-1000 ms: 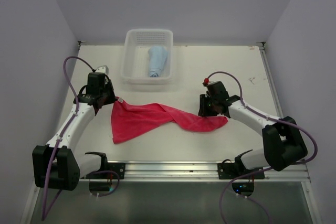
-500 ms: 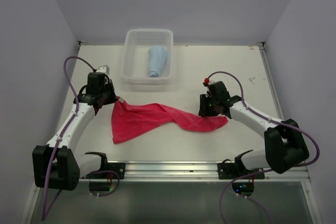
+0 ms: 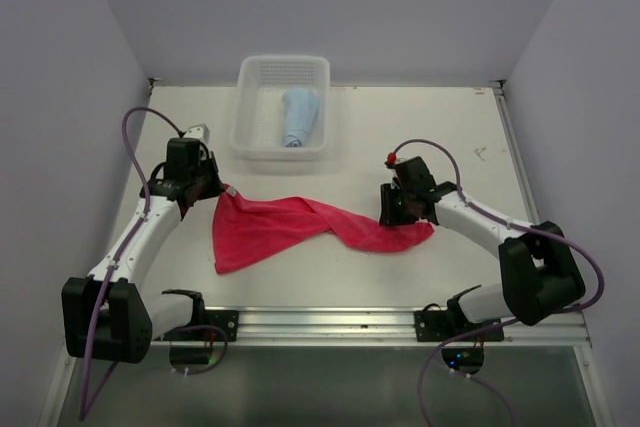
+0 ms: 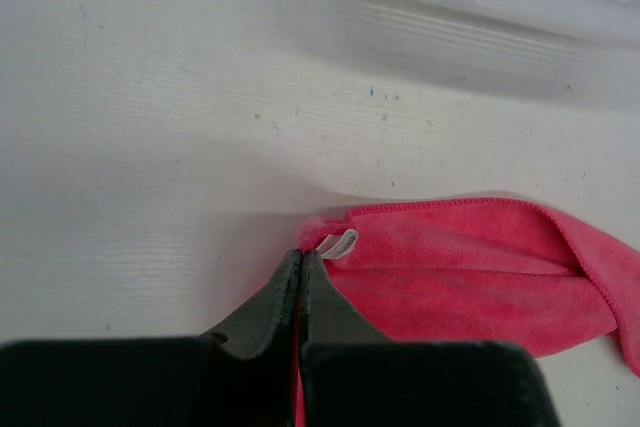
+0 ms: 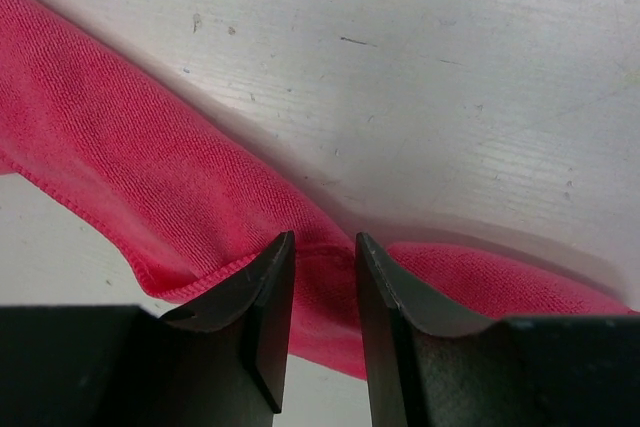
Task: Roll the towels
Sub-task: Flatten the towel
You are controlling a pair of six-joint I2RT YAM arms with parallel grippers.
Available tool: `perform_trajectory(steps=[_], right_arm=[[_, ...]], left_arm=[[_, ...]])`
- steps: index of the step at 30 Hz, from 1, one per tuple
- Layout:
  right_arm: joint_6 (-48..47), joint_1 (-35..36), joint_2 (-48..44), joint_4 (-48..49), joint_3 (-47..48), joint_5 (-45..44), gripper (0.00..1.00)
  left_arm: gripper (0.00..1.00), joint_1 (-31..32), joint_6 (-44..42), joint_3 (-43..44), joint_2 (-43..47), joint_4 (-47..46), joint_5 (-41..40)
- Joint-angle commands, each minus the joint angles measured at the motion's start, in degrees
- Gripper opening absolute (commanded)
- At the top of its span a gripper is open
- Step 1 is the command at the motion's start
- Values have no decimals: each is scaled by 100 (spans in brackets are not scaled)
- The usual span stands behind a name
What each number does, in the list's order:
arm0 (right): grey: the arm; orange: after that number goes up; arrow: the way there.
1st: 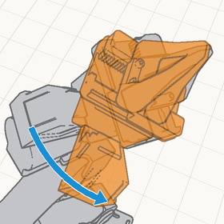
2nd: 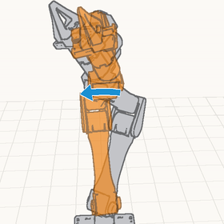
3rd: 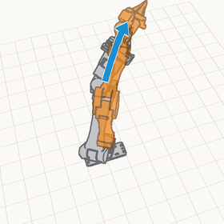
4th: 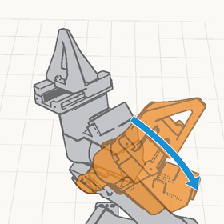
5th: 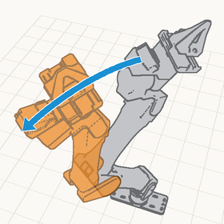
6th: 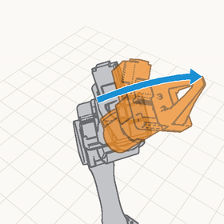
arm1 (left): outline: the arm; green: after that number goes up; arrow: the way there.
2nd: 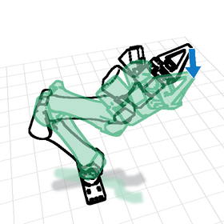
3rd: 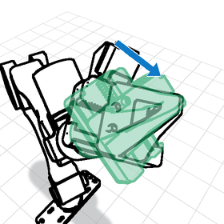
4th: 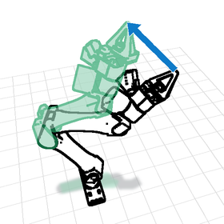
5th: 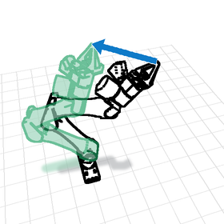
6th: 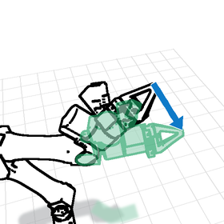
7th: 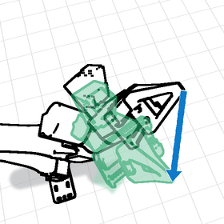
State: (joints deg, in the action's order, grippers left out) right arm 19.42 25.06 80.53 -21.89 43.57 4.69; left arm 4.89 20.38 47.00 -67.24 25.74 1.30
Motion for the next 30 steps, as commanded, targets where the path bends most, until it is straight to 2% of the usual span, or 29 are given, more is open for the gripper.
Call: perform_trajectory(steps=[1,5,9,18,22,26,30], right_arm=[[-96,-19,24,-140,-7,-29,35],[-96,-19,50,-140,11,-12,35],[-79,-27,-20,-202,2,-56,40],[-35,-19,24,-219,-59,-117,41],[-26,-19,24,-246,-33,-108,35],[-17,-19,-178,-263,-33,-126,21],[0,-27,-275,-307,2,-170,13]], left_arm=[[0,-49,-87,-25,62,-280,90],[0,-49,-87,-25,62,-280,90],[0,-49,-96,-24,62,-280,125],[0,-49,-96,-25,53,-280,160],[0,-49,-96,-33,53,-288,186],[0,-49,-105,-33,53,-297,178],[0,-58,-105,-33,45,-297,195]])
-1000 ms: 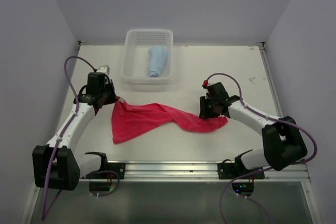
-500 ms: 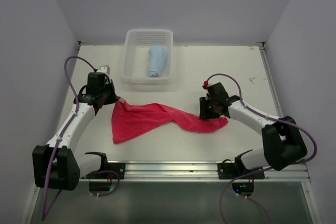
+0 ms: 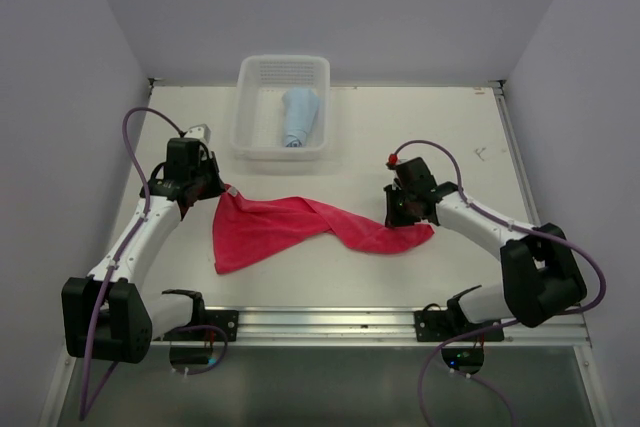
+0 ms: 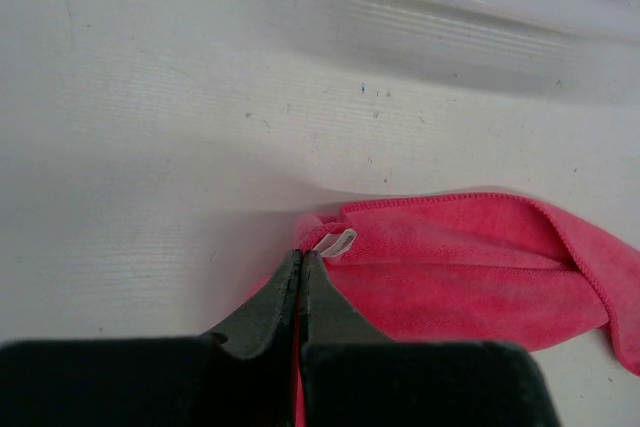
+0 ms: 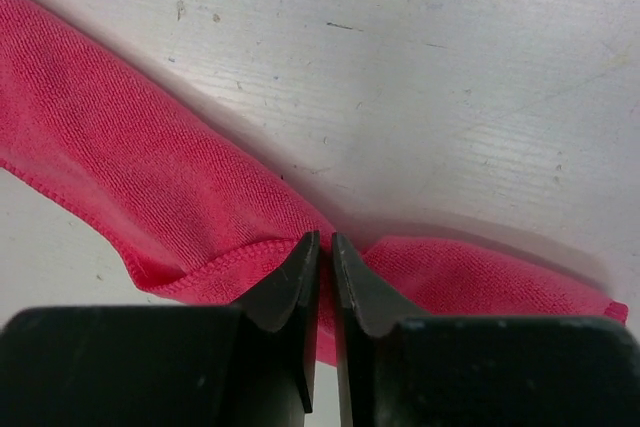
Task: Roll the towels
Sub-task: Flatten the towel
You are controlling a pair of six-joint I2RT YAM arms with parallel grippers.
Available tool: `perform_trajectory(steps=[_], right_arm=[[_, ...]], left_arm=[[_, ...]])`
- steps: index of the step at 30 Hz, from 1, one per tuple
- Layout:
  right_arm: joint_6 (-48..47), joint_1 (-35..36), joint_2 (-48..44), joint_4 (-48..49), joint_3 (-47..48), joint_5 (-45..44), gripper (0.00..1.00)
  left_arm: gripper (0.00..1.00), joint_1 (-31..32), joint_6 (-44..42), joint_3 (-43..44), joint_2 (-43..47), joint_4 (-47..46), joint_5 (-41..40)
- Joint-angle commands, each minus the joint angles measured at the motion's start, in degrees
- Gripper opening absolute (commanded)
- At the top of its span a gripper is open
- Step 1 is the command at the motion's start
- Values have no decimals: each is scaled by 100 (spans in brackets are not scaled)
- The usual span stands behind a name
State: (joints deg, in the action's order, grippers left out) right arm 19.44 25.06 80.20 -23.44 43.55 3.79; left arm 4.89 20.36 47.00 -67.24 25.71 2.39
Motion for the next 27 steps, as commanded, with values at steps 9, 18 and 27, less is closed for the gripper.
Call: perform_trajectory(steps=[9,18,27], right_arm=[[24,-19,-488,-257,22,-63,0],[121,-27,-1094,-328,13,-361,0],[156,-27,-1805,58,-162,-556,0]], left_arm=[[0,-49,-102,-42,36,-304,103],[0,-49,-111,-33,45,-304,112],[0,-49,-111,-33,36,-304,104]])
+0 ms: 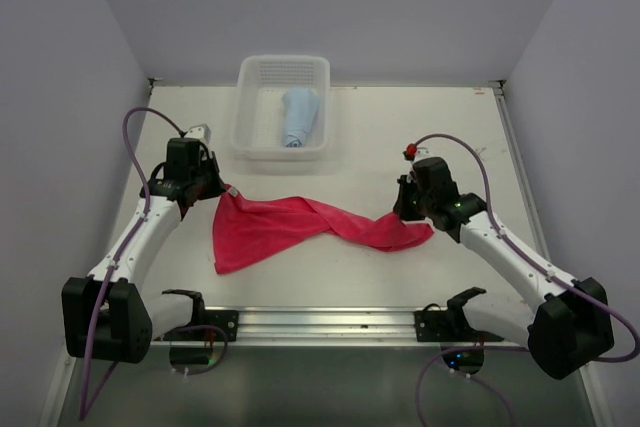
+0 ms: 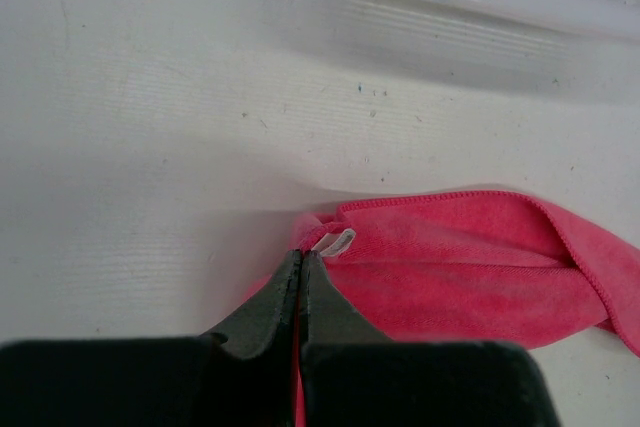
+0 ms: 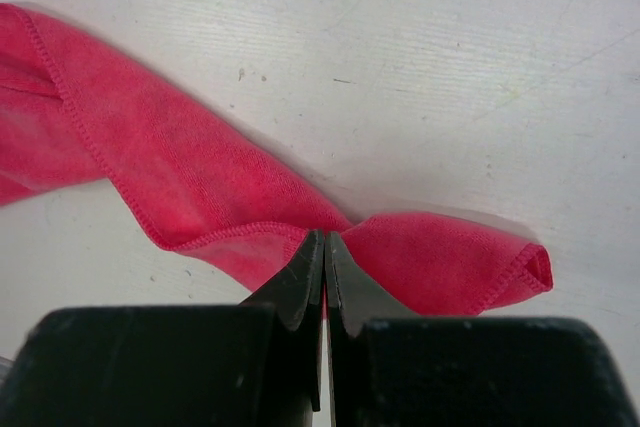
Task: Roll the towels
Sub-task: Flatten the towel
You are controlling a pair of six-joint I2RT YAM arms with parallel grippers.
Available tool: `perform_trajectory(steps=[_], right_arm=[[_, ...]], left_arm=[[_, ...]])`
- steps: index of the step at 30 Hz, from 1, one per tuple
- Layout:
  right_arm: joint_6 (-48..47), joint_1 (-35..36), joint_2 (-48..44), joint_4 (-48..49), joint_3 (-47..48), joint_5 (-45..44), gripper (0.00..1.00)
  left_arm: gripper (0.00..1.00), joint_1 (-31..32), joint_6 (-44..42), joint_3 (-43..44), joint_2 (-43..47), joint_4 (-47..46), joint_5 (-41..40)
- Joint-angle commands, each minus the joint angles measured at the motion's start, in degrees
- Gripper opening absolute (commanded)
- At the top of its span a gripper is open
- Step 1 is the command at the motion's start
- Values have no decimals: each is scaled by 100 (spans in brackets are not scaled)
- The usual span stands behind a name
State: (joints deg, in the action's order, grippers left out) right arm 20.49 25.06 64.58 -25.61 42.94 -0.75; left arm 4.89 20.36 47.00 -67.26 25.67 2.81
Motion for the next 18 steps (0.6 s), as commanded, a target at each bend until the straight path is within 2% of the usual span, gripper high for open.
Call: perform_trajectory(steps=[1,3,8,13,14,17,18], right_arm=[[78,-19,-270,362,-180,-74,0],[34,-19,-113,416,-181,74,0],[-150,25,283,460,-277,1340,0],[-142,394,608,188,-225,1193,0],[-124,394,678,100,-207,1096,6],[-80,394,941,-32,-128,700,10],[-63,386,986,-15,-110,656,16]], left_arm=[[0,-49,-111,-33,47,-300,62],[0,-49,-120,-33,47,-300,62],[0,-49,-120,-42,29,-317,79],[0,-49,-129,-33,-15,-326,132],[0,-49,-129,-33,-23,-326,141],[0,-58,-129,-33,-59,-326,176],[0,-49,-129,-33,-59,-326,185]])
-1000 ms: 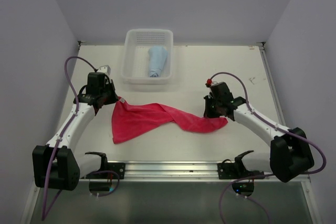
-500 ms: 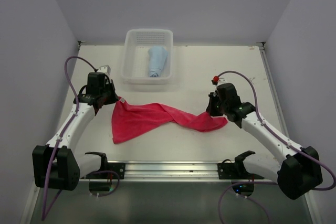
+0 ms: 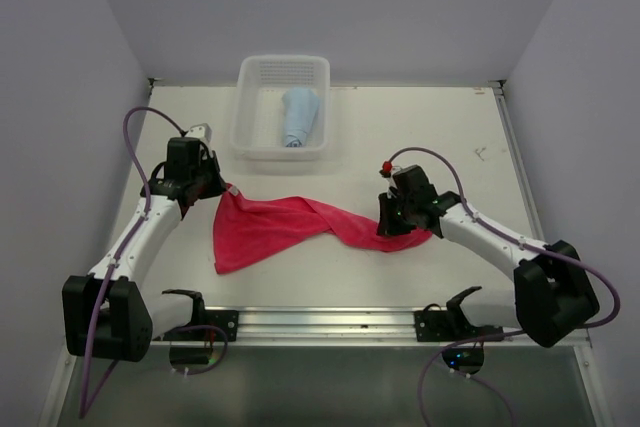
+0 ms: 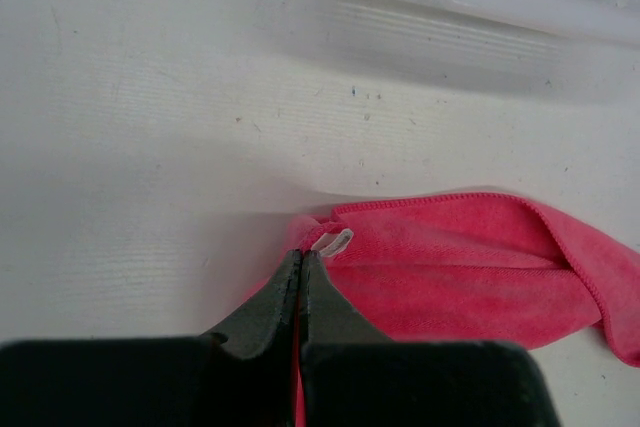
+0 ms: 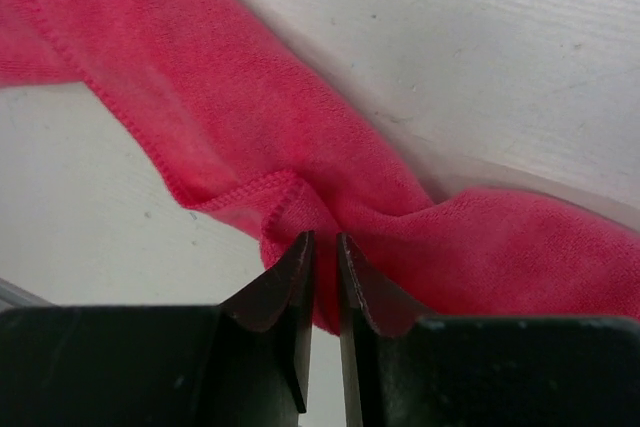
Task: Roll the towels
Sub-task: Flatten the towel
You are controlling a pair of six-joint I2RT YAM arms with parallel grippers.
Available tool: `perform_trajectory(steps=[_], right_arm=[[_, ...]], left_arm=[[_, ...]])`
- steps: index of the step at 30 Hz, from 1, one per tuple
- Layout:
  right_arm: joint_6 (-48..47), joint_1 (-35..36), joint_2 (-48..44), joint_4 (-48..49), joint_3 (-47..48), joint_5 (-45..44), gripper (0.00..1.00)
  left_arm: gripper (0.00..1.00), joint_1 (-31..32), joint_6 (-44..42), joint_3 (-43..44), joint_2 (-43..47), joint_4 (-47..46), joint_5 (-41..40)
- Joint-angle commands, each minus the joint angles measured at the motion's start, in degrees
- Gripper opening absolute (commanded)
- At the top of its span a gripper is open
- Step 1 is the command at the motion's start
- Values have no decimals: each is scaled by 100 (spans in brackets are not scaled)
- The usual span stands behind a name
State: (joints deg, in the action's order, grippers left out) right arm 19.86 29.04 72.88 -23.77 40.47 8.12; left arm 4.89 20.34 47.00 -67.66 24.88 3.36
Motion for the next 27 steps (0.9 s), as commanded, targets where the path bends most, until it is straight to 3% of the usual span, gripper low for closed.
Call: perform_trajectory(steps=[1,3,6,27], right_arm=[[27,-12,252,-103,137,-249,19],[36,-3,358,-5,163,-232,29],[71,-3,508,83,277,-170,36],[361,-109,297,92,453,172,39]], left_arm=[[0,-49,-127,-33,-19,-247,130],[0,-49,-127,-33,-28,-247,139],[0,-58,-135,-33,-46,-256,148],[0,-49,-135,-33,-54,-256,201]])
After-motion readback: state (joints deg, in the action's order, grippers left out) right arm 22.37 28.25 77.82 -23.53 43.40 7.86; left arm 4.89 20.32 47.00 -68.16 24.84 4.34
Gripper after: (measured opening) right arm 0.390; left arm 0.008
